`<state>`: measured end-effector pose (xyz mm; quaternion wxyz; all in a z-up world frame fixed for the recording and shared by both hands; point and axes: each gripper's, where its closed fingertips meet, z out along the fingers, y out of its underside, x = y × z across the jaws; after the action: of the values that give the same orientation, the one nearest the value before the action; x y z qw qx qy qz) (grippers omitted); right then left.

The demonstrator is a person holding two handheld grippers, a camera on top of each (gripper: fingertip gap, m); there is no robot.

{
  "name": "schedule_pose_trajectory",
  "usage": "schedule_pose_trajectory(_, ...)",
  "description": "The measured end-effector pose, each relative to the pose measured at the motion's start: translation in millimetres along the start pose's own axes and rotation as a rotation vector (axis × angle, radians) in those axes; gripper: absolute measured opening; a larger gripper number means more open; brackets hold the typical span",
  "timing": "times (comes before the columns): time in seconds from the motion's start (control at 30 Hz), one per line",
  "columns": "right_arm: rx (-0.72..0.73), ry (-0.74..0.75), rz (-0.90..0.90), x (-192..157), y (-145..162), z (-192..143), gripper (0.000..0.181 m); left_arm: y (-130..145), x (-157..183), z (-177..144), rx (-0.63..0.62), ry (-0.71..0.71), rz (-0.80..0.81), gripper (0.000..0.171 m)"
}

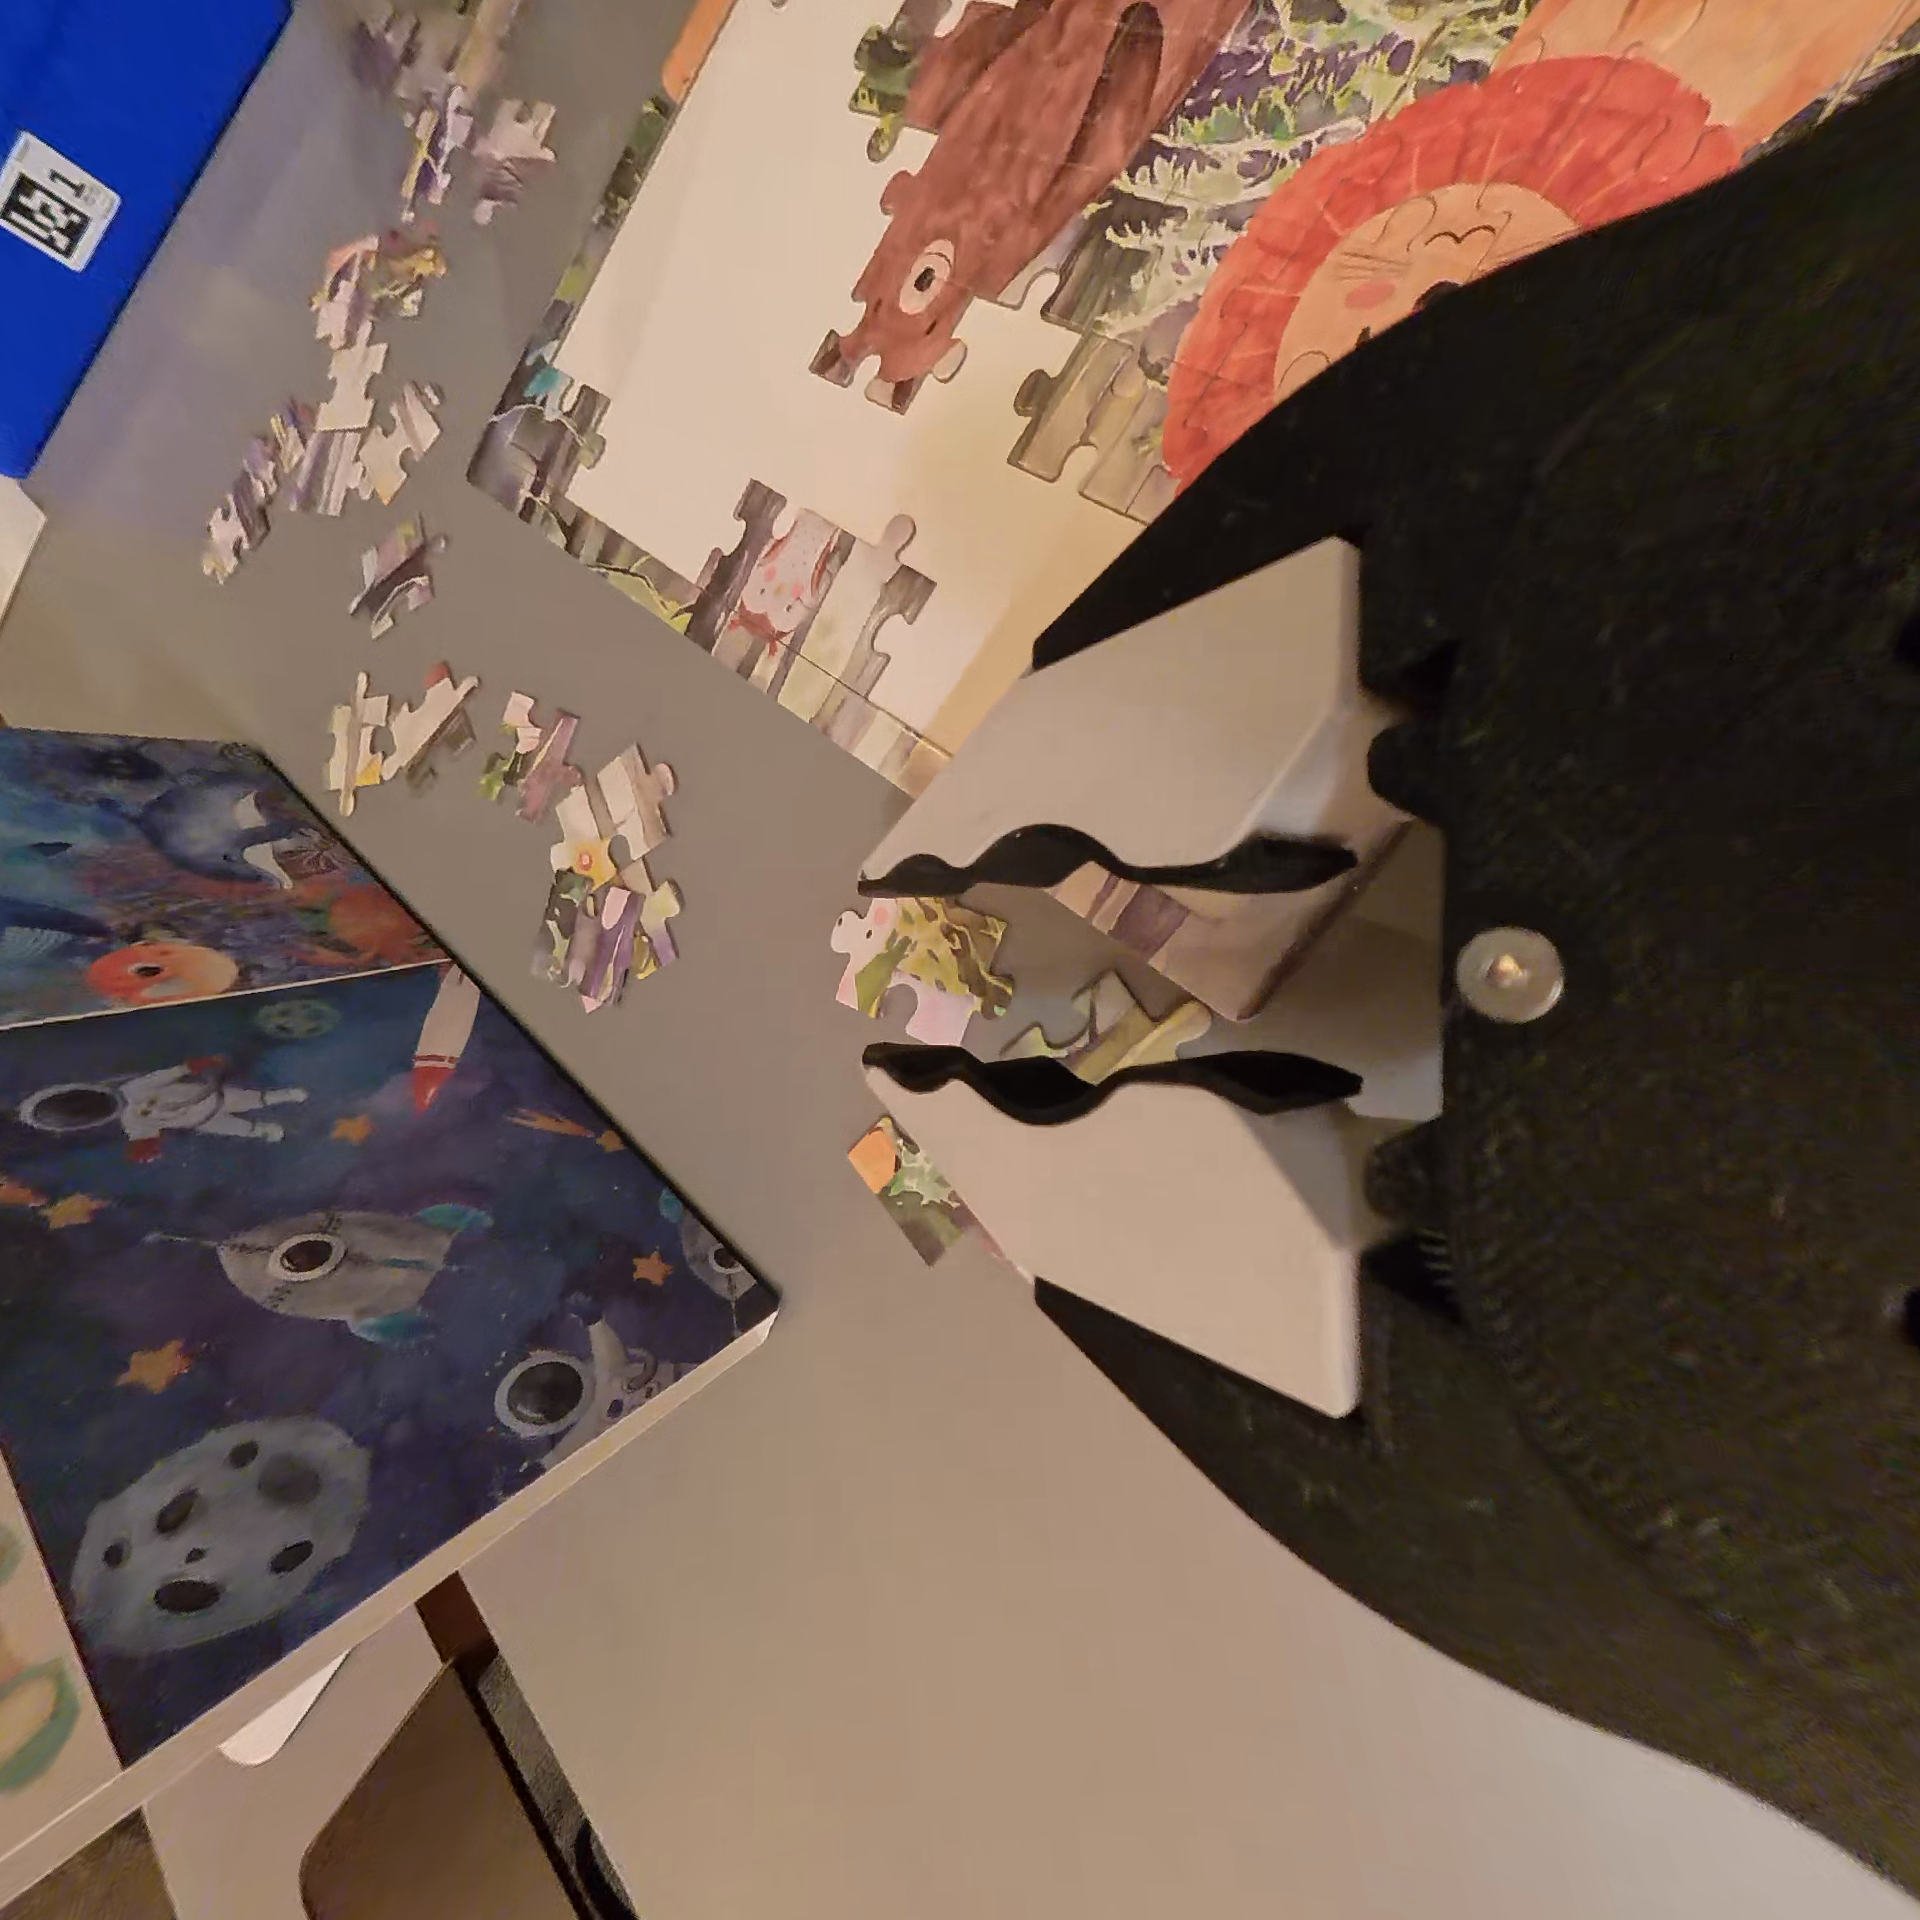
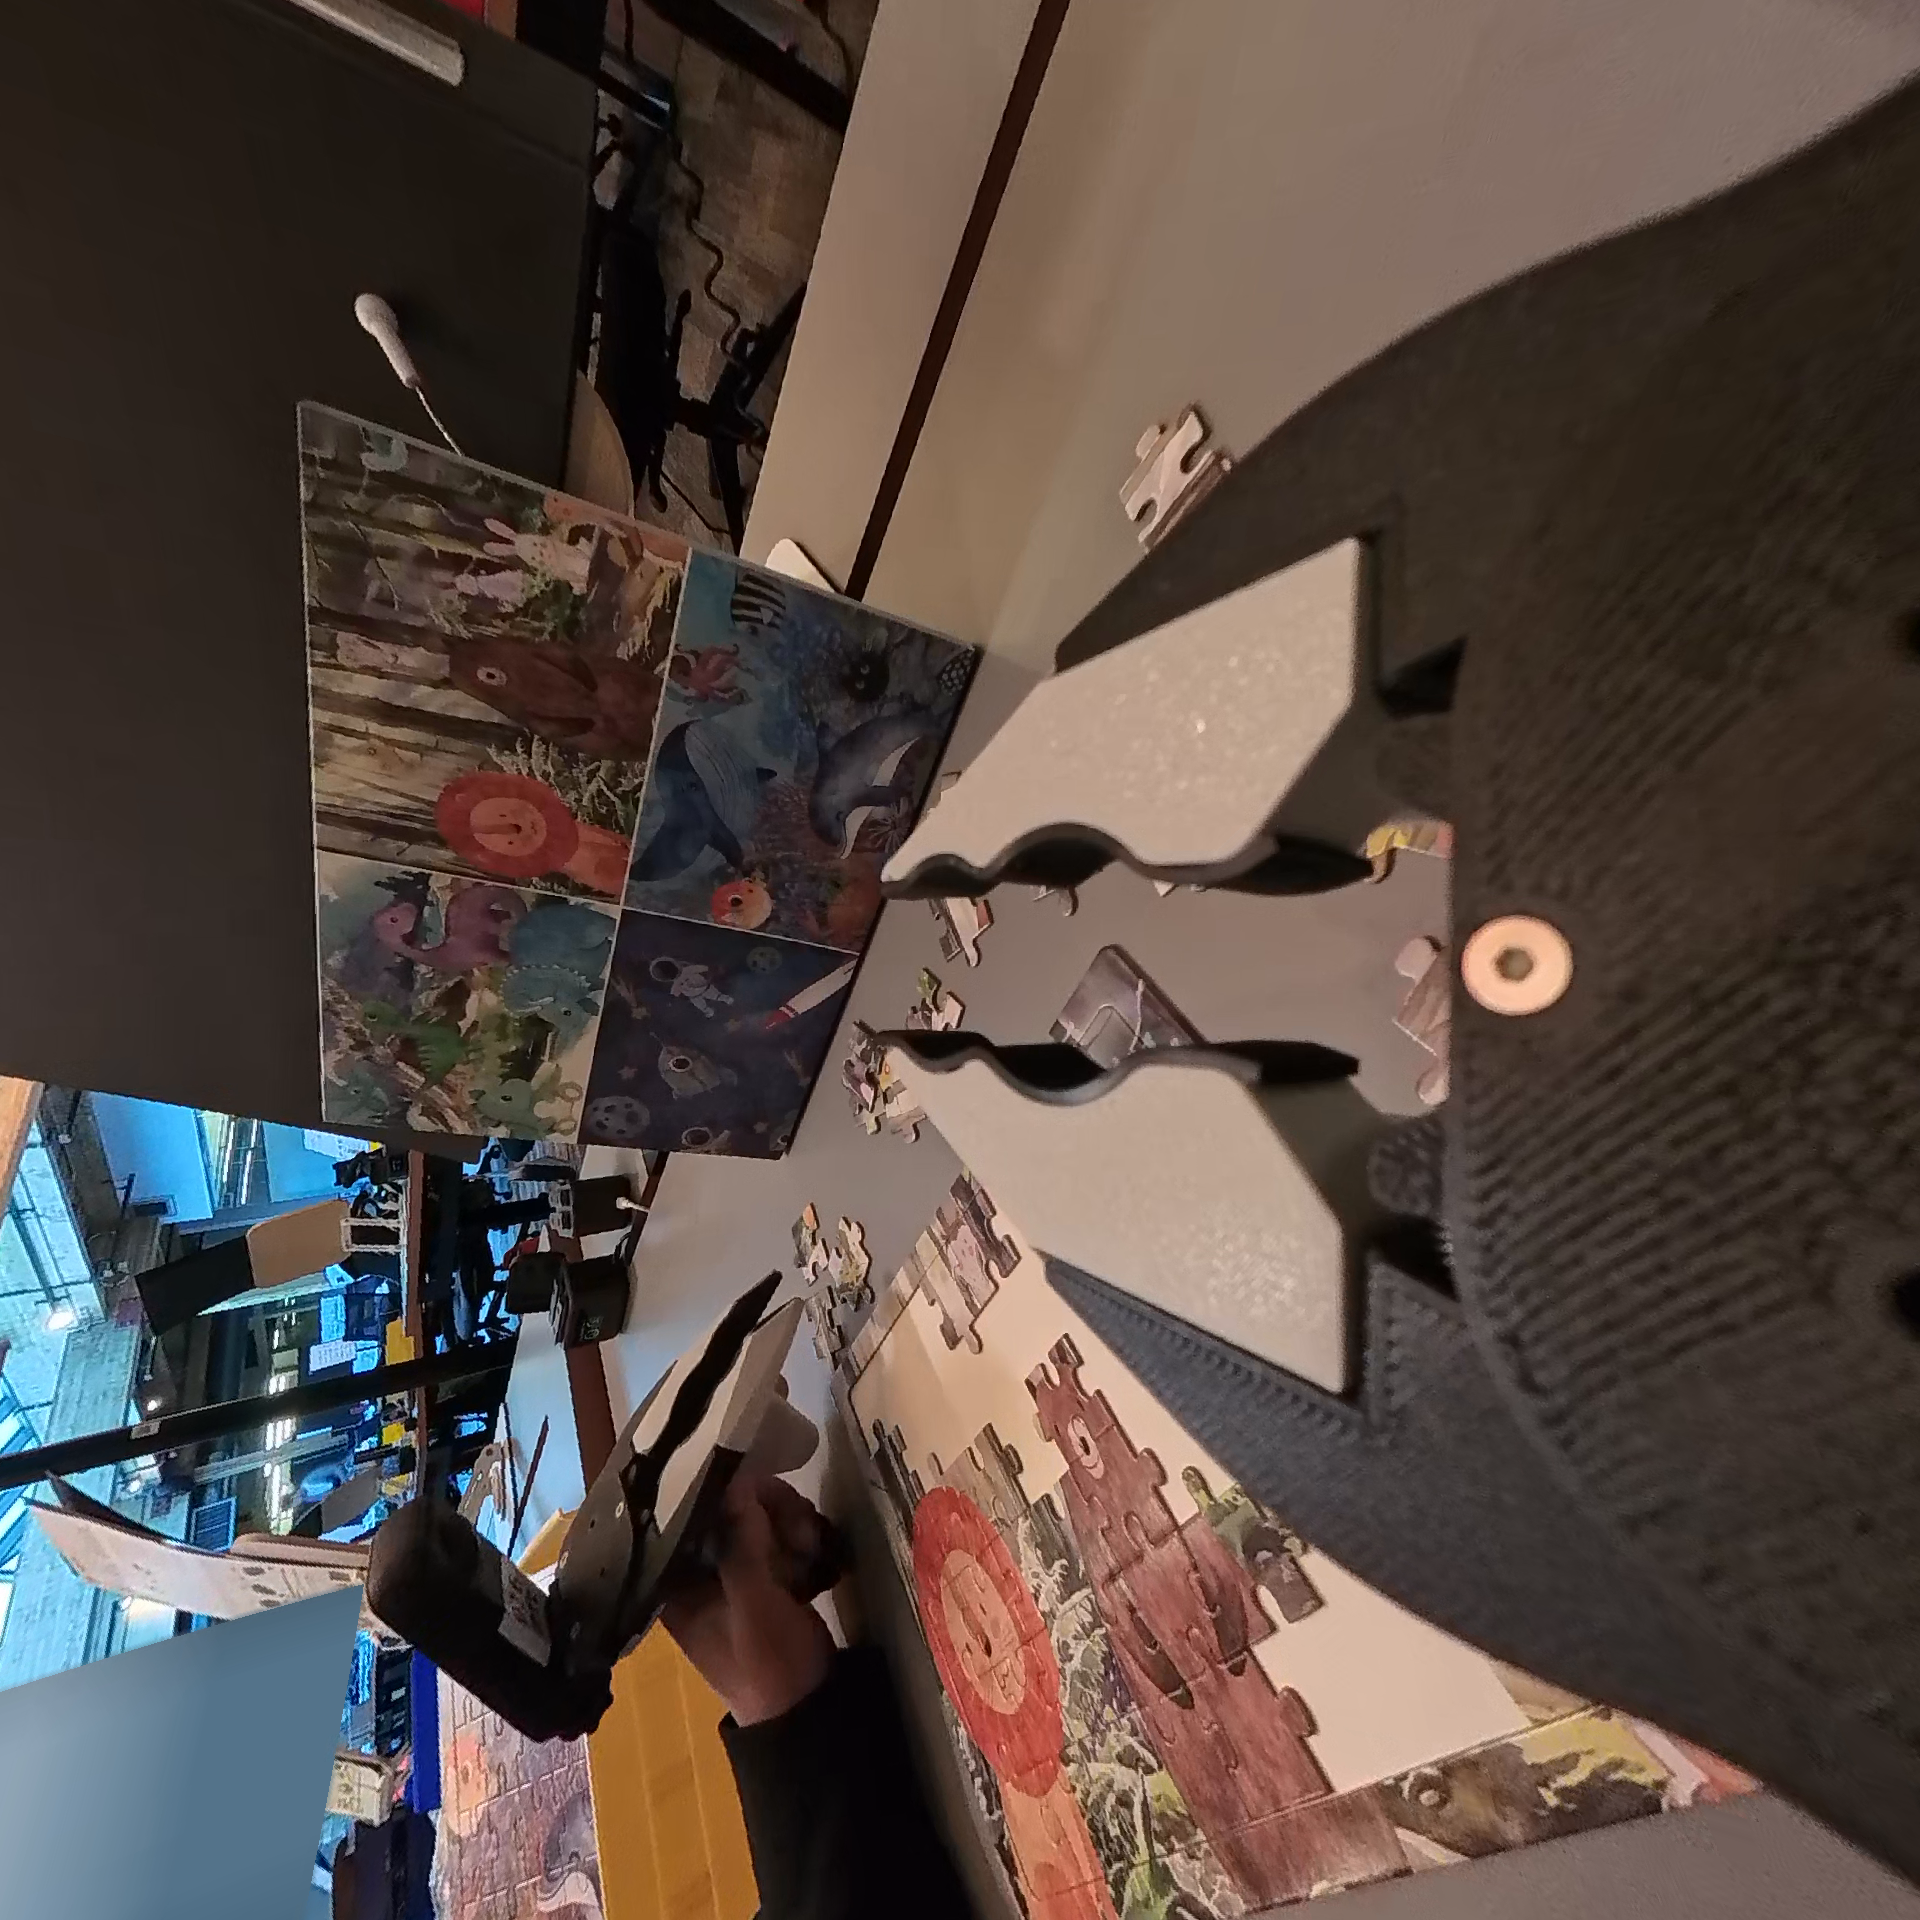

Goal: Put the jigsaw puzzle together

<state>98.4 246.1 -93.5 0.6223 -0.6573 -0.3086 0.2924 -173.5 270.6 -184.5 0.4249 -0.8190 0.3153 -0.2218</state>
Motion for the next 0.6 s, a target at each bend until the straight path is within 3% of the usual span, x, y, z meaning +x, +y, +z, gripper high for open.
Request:
schedule_pose_trajectory(0.3, -0.004, 0.001, 0.001, 0.3, 1.2, 0.6, 0.023, 8.4, 3.6, 6.9, -0.070, -0.036, 0.078, 0.031)
schedule_pose_trajectory(0.6, -0.001, 0.003, 0.000, 0.5, 0.7, 0.4, 0.023, 7.5, 3.2, 5.6, -0.061, -0.026, 0.063, 0.031)
